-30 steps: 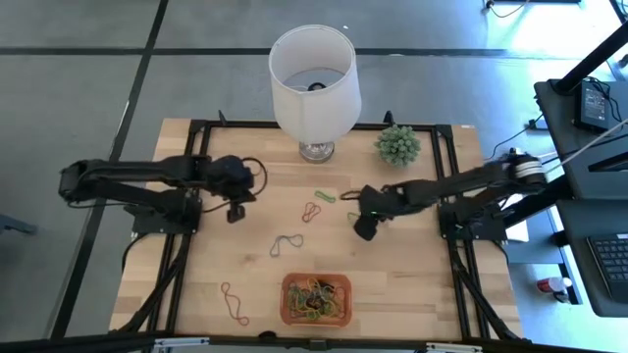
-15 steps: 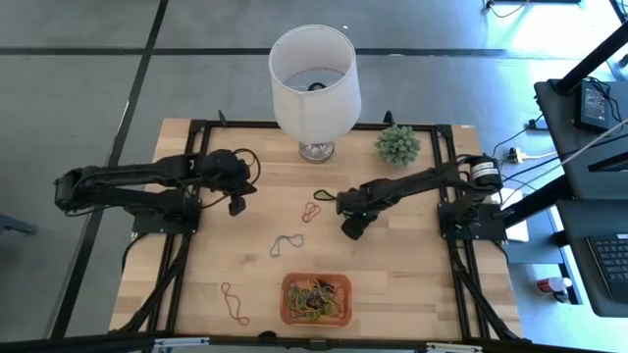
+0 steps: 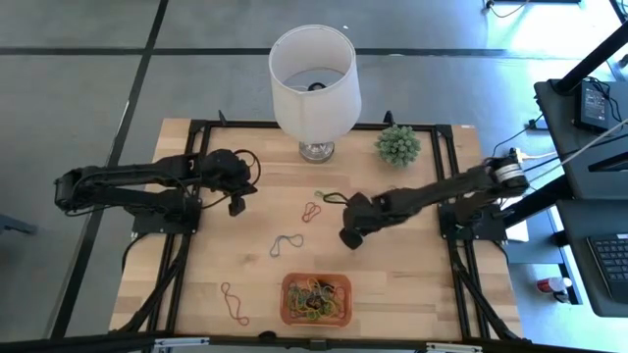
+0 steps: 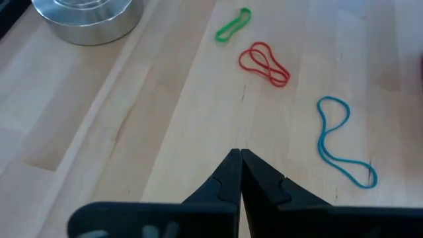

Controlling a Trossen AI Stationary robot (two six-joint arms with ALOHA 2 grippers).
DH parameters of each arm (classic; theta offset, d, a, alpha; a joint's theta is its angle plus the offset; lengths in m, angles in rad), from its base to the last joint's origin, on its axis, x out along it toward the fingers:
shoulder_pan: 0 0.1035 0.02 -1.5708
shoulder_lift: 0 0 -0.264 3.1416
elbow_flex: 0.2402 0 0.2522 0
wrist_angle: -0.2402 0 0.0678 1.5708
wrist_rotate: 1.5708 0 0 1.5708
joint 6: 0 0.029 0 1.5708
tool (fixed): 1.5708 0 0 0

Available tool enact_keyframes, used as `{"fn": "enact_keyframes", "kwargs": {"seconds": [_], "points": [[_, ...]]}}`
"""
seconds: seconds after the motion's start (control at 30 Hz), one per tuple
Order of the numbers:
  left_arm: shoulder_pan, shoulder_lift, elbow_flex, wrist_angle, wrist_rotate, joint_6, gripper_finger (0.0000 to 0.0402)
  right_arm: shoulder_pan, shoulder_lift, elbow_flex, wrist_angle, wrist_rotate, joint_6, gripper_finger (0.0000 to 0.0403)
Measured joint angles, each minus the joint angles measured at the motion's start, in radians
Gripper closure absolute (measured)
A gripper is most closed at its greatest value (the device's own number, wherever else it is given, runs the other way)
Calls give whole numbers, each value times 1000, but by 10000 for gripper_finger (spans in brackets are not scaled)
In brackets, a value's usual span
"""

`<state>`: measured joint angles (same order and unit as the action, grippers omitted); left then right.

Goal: Pick and place rubber bands into bin
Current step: Put the green rubber band into the orange bin

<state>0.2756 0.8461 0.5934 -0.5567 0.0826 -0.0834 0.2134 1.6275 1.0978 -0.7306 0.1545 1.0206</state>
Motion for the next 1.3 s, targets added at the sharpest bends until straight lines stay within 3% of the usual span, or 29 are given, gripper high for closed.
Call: {"fn": "enact_keyframes", "kwargs": {"seconds": [0.17, 0.33, 0.6, 0.77, 1.03, 1.3], "points": [[-1, 0, 0, -11, 12, 0, 399, 187, -26, 173, -61, 139, 91, 401], [-1, 3, 0, -30, 6, 0, 399, 309, 112, 425, -144, 216, 99, 402], [-1, 3, 0, -48, 6, -63, 399, 373, 470, 827, -197, 202, 72, 403], [-3, 3, 0, -56, 6, -112, 398, 374, 662, 1009, -242, 108, 74, 403], [-43, 3, 0, -55, 5, -116, 398, 389, 798, 1115, -387, 29, 104, 395], [-89, 3, 0, -53, 5, -115, 398, 392, 771, 1118, -412, 28, 105, 323]]}}
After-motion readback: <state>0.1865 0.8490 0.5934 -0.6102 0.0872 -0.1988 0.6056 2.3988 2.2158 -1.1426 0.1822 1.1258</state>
